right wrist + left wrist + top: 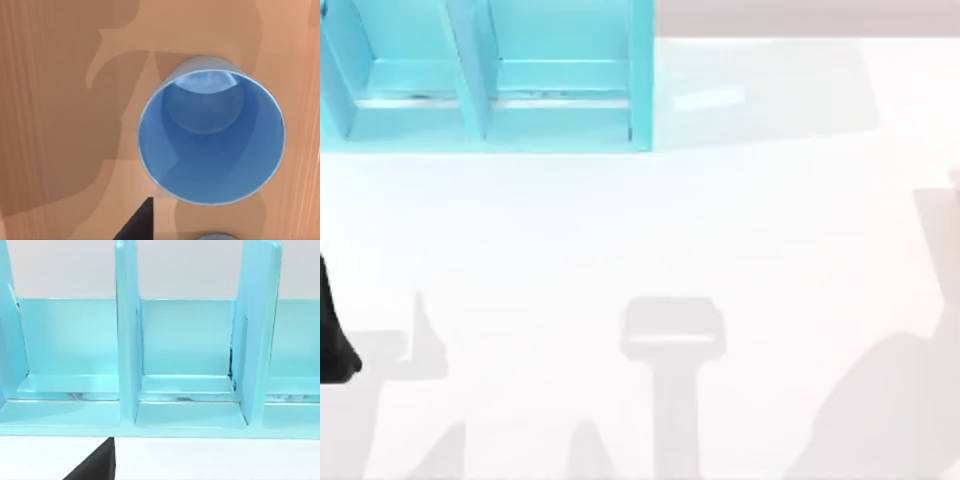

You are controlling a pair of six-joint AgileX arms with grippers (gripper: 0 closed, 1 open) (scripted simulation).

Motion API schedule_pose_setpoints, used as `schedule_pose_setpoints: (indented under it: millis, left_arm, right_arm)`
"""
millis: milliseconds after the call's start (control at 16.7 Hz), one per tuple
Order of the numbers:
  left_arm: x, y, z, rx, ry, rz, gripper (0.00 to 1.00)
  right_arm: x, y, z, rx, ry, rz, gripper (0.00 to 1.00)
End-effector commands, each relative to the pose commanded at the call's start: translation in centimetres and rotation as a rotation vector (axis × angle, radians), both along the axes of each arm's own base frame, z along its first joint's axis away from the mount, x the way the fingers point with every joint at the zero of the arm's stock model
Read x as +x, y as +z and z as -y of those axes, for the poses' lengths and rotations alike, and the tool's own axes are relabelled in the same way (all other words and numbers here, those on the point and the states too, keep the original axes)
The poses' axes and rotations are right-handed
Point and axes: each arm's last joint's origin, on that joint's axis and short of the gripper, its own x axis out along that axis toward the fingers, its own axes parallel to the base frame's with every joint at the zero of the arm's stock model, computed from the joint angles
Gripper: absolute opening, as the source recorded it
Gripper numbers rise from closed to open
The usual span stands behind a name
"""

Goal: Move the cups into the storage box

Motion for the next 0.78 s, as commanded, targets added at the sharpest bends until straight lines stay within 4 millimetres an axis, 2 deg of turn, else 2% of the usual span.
schedule_pose_setpoints:
  millis: [540,660,780]
  left_arm:
    - [0.0,0.0,0.0,0.0,0.0,0.0,1.0]
    - [0.0,0.0,0.0,0.0,0.0,0.0,1.0]
    - [0.0,0.0,0.0,0.0,0.0,0.0,1.0]
  right_arm:
    - [0.0,0.1,0.1,0.001,-0.002,0.0,1.0]
    - [0.1,0.9,0.1,0.003,0.004,-0.002,1.0]
    - [0.4,2.7,0.2,0.0,0.005,-0.001,1.0]
